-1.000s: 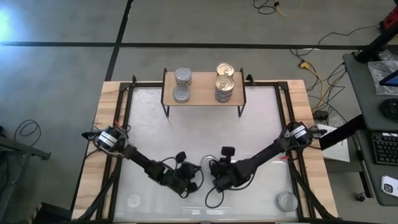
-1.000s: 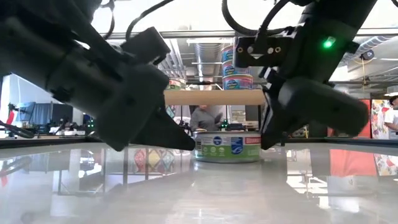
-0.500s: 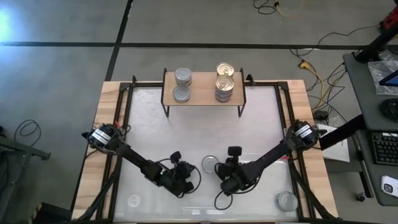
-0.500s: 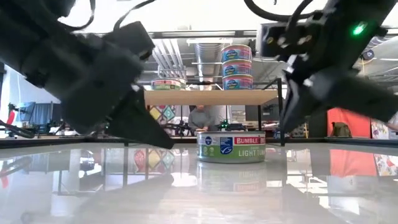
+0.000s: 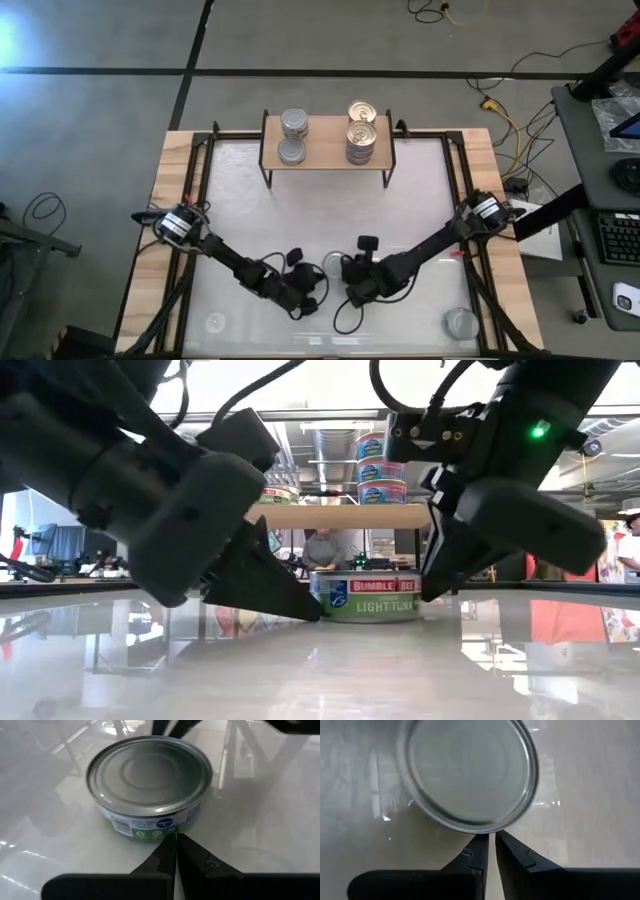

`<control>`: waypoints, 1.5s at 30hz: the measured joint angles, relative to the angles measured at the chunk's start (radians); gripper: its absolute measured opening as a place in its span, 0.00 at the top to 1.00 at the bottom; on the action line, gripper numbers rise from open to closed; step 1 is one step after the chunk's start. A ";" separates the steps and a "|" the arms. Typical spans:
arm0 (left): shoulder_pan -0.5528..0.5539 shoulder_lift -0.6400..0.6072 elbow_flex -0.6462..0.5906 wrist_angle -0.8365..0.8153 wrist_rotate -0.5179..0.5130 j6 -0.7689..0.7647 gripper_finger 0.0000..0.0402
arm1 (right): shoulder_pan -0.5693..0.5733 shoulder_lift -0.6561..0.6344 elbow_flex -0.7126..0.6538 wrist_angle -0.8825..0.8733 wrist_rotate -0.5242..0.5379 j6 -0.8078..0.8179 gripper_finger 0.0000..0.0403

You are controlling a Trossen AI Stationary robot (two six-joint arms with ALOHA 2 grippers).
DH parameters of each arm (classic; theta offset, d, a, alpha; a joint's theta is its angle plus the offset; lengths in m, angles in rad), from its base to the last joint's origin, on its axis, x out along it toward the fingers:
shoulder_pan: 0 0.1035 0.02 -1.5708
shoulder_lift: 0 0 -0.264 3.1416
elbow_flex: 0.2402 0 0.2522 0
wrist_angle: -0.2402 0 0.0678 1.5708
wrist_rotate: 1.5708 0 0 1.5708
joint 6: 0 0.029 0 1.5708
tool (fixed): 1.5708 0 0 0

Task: Stack canned seafood by type on shelf
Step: Stack the green tuna can on top of the green tuna can on the shelf

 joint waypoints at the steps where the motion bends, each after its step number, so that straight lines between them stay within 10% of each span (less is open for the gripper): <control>1: 0.005 -0.003 0.000 -0.002 -0.001 0.011 1.00 | 0.004 -0.001 0.004 -0.007 -0.003 0.000 0.93; 14: -0.007 -0.076 0.000 -0.178 -0.010 -0.020 1.00 | 0.052 -0.018 0.112 -0.419 0.058 0.166 0.93; 33: -0.051 -0.095 -0.001 -0.228 0.055 0.041 0.99 | 0.044 -0.019 0.106 -0.356 -0.019 0.152 0.81; 45: -0.045 -0.148 -0.061 -0.242 0.079 0.047 0.46 | 0.023 -0.019 0.127 -0.346 -0.063 0.144 0.49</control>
